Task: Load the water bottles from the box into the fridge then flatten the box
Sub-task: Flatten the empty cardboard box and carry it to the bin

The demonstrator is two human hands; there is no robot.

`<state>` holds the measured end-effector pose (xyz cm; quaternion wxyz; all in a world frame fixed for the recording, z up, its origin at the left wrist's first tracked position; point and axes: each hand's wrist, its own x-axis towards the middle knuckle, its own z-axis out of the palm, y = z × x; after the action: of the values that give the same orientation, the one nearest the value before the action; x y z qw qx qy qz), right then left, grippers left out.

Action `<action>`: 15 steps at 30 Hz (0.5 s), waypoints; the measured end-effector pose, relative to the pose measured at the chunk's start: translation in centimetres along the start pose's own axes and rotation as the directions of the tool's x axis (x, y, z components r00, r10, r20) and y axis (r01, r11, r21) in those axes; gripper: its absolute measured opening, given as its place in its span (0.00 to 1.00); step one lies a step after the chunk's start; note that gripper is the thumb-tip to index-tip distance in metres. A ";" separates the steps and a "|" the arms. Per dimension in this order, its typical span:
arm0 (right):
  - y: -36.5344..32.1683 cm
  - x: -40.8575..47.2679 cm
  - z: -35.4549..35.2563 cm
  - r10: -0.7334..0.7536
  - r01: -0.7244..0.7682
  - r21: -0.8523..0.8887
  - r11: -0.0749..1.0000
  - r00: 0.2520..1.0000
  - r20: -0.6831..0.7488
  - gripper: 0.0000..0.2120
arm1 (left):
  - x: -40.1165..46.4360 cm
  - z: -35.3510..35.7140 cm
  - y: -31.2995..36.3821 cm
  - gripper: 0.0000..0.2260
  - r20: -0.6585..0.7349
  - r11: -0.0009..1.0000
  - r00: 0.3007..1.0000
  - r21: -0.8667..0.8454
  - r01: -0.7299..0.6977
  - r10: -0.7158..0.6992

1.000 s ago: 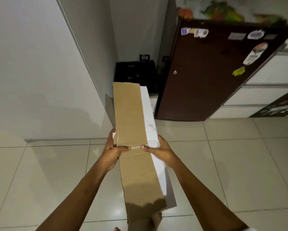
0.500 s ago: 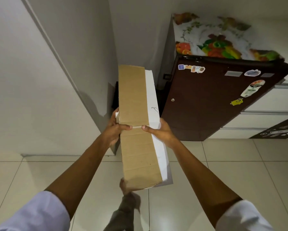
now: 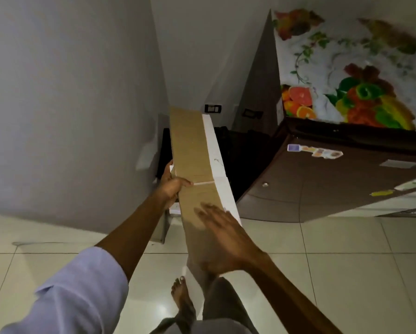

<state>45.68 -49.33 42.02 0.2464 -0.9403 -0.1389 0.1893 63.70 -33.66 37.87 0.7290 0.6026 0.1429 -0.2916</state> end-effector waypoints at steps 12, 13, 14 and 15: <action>8.2 14.5 2.1 0.040 0.018 -0.163 0.986 0.938 0.345 0.47 | 18.3 -2.8 -3.2 0.41 0.032 0.974 0.974 -0.001 0.225 -0.225; 8.6 15.7 2.6 0.050 0.008 -0.155 0.988 0.928 0.368 0.46 | 19.9 -3.3 -4.3 0.42 0.043 0.966 0.965 0.011 0.257 -0.257; 9.0 16.8 3.1 0.058 -0.001 -0.144 0.990 0.919 0.390 0.46 | 21.3 -3.8 -5.3 0.42 0.052 0.956 0.954 0.020 0.293 -0.294; 9.3 17.9 3.8 0.060 -0.004 -0.133 0.991 0.905 0.421 0.46 | 22.4 -4.2 -6.5 0.40 0.061 0.944 0.942 0.032 0.328 -0.329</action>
<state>61.54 -49.20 29.03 0.1461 -0.8927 -0.1855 0.3839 78.09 -36.01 19.13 0.6680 0.5683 0.2144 -0.4300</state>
